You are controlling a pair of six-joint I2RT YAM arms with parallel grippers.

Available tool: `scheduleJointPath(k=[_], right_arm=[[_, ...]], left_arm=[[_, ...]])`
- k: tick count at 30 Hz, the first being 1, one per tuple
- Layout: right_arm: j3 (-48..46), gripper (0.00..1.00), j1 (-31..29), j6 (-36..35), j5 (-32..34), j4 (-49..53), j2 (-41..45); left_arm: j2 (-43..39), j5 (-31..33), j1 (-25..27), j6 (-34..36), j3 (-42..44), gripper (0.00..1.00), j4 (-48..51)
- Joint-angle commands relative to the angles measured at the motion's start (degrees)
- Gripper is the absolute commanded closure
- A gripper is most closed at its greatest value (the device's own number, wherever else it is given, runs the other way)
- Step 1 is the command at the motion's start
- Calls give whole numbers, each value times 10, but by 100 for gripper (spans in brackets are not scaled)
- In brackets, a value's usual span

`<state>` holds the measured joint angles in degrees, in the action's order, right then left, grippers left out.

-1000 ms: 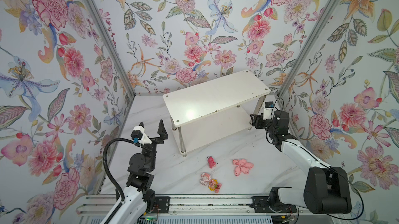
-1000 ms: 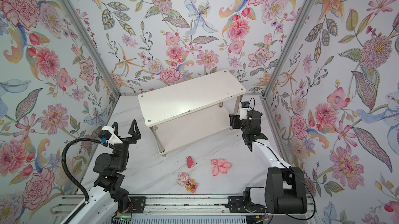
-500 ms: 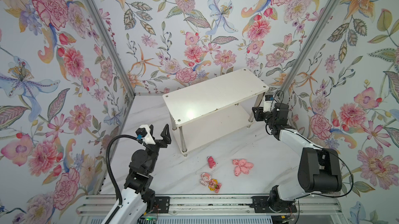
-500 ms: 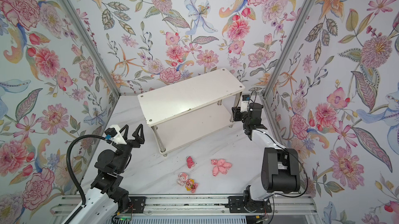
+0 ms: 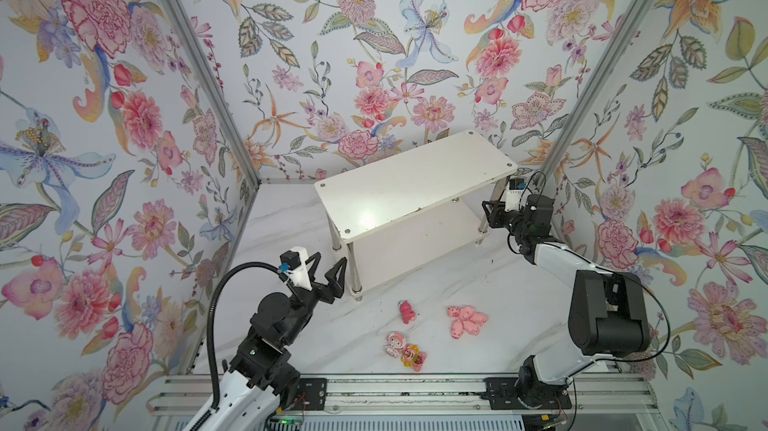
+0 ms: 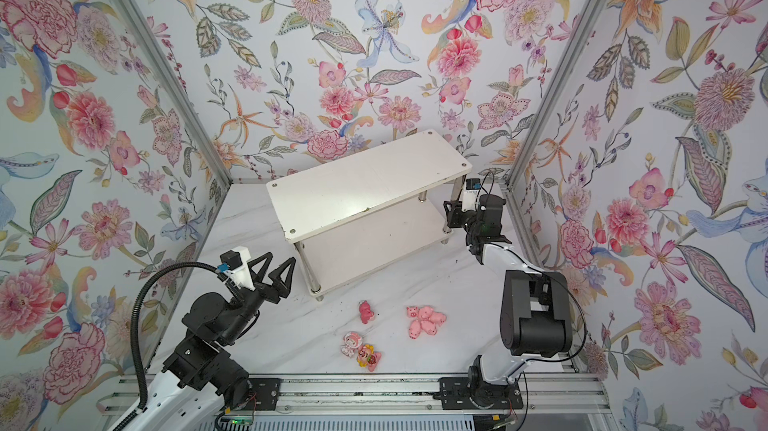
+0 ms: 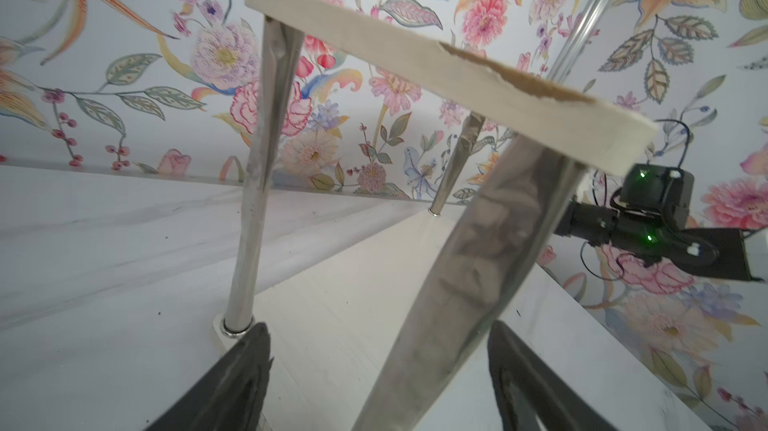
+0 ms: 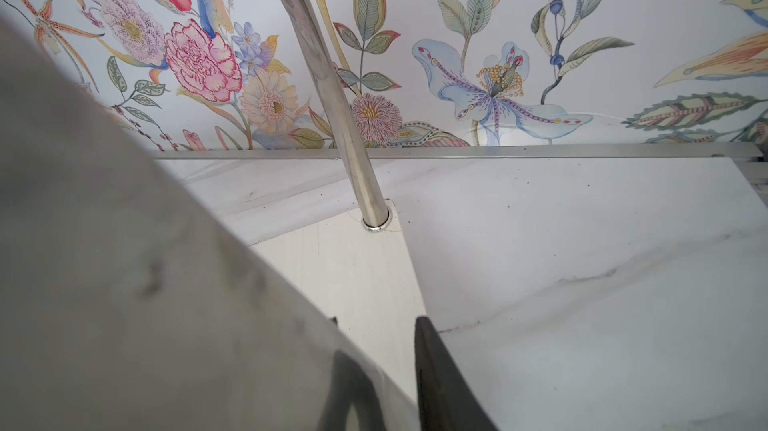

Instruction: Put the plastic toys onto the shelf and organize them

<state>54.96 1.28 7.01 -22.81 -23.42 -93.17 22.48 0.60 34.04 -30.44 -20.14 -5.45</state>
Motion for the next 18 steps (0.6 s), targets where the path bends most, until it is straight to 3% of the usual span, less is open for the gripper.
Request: scheduleJointPath(k=[1, 8, 14, 18], right_arm=[[29, 68, 11, 15, 6, -15, -5], [29, 70, 10, 11, 7, -5, 0], [15, 75, 10, 8, 6, -4, 6], [-9, 77, 7, 20, 10, -24, 20]], left_arm=[[3, 2, 38, 23, -19, 17, 52], [96, 68, 95, 58, -20, 18, 6], [168, 146, 88, 98, -28, 44, -69], [210, 107, 32, 115, -38, 53, -124]])
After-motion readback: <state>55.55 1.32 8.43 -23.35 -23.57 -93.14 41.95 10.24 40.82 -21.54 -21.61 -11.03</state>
